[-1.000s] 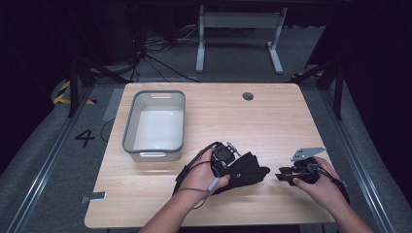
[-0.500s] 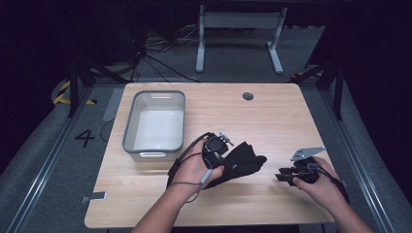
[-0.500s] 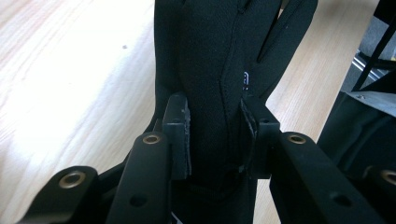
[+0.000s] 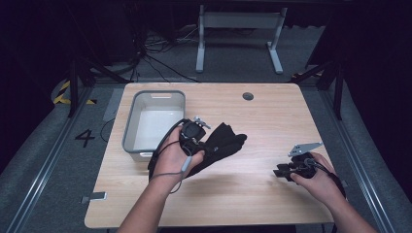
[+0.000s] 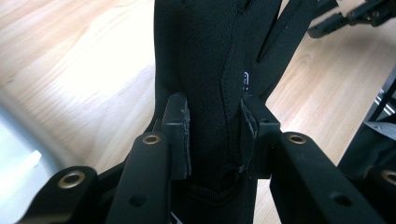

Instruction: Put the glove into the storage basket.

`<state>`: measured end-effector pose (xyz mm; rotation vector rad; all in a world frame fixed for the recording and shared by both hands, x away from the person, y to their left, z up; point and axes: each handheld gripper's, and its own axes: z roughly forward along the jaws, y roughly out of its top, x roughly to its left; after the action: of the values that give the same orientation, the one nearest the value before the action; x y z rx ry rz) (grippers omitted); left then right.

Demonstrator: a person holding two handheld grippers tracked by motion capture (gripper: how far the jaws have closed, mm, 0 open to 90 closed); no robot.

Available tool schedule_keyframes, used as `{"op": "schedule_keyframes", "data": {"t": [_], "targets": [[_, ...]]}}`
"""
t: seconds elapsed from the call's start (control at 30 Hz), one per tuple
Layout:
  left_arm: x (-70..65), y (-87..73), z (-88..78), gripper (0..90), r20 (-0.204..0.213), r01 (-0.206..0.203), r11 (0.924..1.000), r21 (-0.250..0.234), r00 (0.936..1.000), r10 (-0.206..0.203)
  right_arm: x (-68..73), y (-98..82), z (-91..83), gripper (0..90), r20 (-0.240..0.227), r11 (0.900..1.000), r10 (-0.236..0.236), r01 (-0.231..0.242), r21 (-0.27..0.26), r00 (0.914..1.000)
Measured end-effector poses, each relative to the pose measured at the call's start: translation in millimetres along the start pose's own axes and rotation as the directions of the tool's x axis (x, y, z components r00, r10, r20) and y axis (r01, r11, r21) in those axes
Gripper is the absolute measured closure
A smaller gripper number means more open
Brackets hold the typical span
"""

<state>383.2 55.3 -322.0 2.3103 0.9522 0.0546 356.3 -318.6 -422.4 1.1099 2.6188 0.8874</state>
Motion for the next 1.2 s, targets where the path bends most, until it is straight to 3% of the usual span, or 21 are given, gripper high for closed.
{"op": "schedule_keyframes", "data": {"t": [0.27, 0.67, 0.87, 1.07, 1.2], "targets": [[26.8, -2.1, -18.8, 67.4, -0.047, 0.072, 0.9963, -0.047, 0.9961, -0.074, -1.2, 2.3, 3.9, 67.4, -0.002, 1.000, 0.007, -0.007, -0.001, 1.0000], [59.6, -0.8, -43.4, 67.4, -0.125, 0.154, 0.9847, -0.082, 0.9786, -0.163, -4.1, 0.8, 0.3, 67.1, 0.005, 1.000, 0.019, -0.019, -0.009, 0.9998], [76.3, 2.3, -45.4, 67.2, -0.176, 0.229, 0.9647, -0.130, 0.9523, -0.250, -3.9, 0.7, -1.6, 66.6, 0.011, 1.000, 0.024, -0.024, -0.017, 0.9996], [95.9, 4.5, -45.9, 67.1, -0.211, 0.288, 0.9477, -0.138, 0.9264, -0.312, -2.9, -1.7, 0.1, 66.3, 0.009, 1.000, 0.026, -0.026, -0.011, 0.9996], [112.6, 2.4, -44.6, 66.9, -0.220, 0.346, 0.9238, -0.164, 0.9001, -0.376, -3.6, -2.7, -0.4, 66.1, 0.012, 0.999, 0.032, -0.032, -0.013, 0.9994]]}}
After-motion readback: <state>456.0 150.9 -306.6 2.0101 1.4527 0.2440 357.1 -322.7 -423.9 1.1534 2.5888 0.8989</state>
